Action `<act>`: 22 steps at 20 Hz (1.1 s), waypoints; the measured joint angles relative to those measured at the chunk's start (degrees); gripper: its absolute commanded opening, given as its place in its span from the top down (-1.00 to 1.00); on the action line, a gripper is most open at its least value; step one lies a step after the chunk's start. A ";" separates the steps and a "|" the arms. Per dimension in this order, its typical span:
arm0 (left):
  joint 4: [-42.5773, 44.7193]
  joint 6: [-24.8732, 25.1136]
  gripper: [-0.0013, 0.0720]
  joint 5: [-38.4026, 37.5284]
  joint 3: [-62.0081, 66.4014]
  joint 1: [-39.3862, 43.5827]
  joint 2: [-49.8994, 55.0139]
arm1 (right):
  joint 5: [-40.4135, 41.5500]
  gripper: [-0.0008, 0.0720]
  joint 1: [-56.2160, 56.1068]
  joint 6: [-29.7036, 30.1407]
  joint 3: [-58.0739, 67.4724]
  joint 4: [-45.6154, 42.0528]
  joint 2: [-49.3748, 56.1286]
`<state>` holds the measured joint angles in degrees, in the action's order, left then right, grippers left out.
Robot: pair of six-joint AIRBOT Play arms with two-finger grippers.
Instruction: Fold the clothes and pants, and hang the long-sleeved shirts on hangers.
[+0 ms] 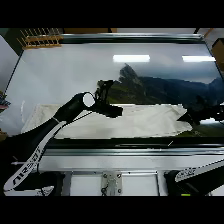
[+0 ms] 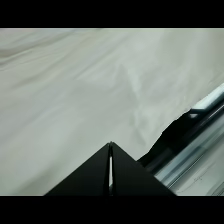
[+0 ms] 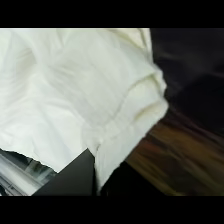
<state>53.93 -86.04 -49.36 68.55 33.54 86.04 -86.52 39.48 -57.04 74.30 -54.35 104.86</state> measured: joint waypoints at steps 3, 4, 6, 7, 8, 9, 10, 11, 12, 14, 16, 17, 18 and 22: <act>0.00 0.00 0.91 -0.04 5.11 0.81 5.11 | -0.76 0.95 -0.94 -2.86 1.16 -1.86 -4.94; 0.00 0.00 0.91 -0.07 7.30 1.29 7.30 | -1.29 0.95 -1.62 -4.04 1.90 -2.93 -7.10; 0.00 0.00 0.91 -0.07 11.72 2.49 11.82 | -2.75 0.95 -3.52 -6.82 3.87 -5.07 -11.47; 0.00 0.02 0.91 -0.09 13.99 3.26 14.23 | -3.82 0.95 -4.90 -8.52 5.09 -6.21 -13.79; 0.00 0.02 0.91 -0.09 16.02 3.98 16.44 | -4.85 0.95 -6.38 -10.19 6.25 -7.15 -15.85; 0.00 0.02 0.91 -0.13 18.08 4.76 18.69 | -6.05 0.95 -8.28 -12.00 7.54 -8.31 -18.08; 0.00 0.02 0.91 -0.33 20.37 5.64 21.05 | -7.10 0.95 -10.25 -13.79 8.63 -9.53 -20.02; 0.00 0.04 0.91 -0.83 22.53 6.49 23.19 | -7.89 0.95 -12.57 -15.76 9.75 -10.95 -22.05; 0.00 0.04 0.91 -1.62 24.83 7.37 25.42 | -8.63 0.95 -14.84 -17.57 10.69 -12.33 -23.78; 0.02 0.07 0.91 -3.52 28.72 8.85 29.05 | -10.10 0.95 -19.78 -20.98 12.68 -15.19 -26.73; 0.02 0.13 0.91 -5.51 31.89 10.12 31.98 | -11.74 0.95 -24.48 -24.13 14.78 -17.31 -28.61; 0.04 0.13 0.91 -6.14 32.89 10.54 32.96 | -12.57 0.95 -26.88 -25.51 15.98 -18.08 -29.22; 0.04 0.13 0.91 -6.64 33.57 10.82 33.57 | -13.20 0.95 -29.00 -26.73 17.07 -18.58 -29.62; 0.22 0.09 0.91 -8.02 34.80 10.71 34.10 | -14.36 0.95 -37.13 -30.95 20.79 -20.04 -30.38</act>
<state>54.15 -85.95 -57.39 103.35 44.25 120.14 -100.88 2.35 -87.99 95.09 -74.39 74.48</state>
